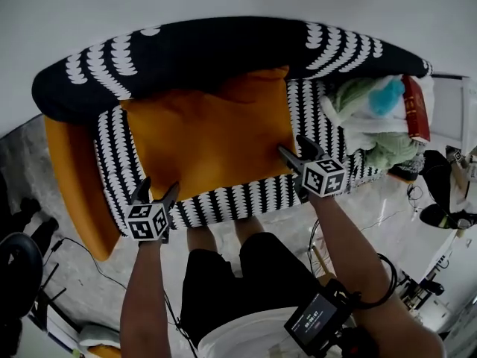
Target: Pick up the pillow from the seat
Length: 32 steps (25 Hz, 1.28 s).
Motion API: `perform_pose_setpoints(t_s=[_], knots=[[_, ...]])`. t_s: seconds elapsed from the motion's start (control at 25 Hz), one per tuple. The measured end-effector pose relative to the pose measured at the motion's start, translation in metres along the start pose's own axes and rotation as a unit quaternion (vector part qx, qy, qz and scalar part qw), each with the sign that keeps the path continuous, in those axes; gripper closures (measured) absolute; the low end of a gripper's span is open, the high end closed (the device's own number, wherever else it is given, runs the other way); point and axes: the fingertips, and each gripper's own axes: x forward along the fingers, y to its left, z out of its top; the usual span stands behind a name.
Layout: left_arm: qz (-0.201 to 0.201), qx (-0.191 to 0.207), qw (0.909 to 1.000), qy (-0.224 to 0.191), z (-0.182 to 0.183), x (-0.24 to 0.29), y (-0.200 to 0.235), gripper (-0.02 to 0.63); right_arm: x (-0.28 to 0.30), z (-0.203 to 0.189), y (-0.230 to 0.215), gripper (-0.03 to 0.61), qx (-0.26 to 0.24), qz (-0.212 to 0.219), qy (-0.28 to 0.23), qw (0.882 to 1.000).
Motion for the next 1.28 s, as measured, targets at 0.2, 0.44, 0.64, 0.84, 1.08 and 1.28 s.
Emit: perform_pose_setpoints(t_s=[0.2, 0.44, 0.64, 0.84, 1.08, 1.28], knots=[[-0.003, -0.018, 0.9998, 0.001, -0.003, 0.004, 0.017, 0.18, 0.01, 0.001, 0.004, 0.23, 0.005, 0.007, -0.001, 1.0], [-0.033, -0.023, 0.9991, 0.01, -0.003, 0.012, 0.019, 0.176, 0.019, -0.005, 0.007, 0.23, 0.044, 0.016, 0.0, 0.999], [-0.044, -0.018, 0.9985, 0.027, -0.005, 0.018, 0.02, 0.201, 0.028, -0.011, 0.008, 0.253, 0.056, 0.038, 0.022, 0.997], [-0.049, -0.013, 0.9983, 0.028, -0.004, 0.024, 0.008, 0.352, 0.025, -0.015, 0.005, 0.324, 0.06, 0.053, 0.029, 0.996], [-0.031, -0.022, 0.9989, 0.027, 0.005, 0.012, 0.011, 0.5, 0.024, -0.007, 0.025, 0.414, 0.035, 0.05, 0.037, 0.997], [-0.016, -0.03, 0.9991, 0.026, 0.014, 0.003, 0.004, 0.592, 0.015, -0.001, 0.031, 0.457, 0.026, 0.053, 0.047, 0.997]])
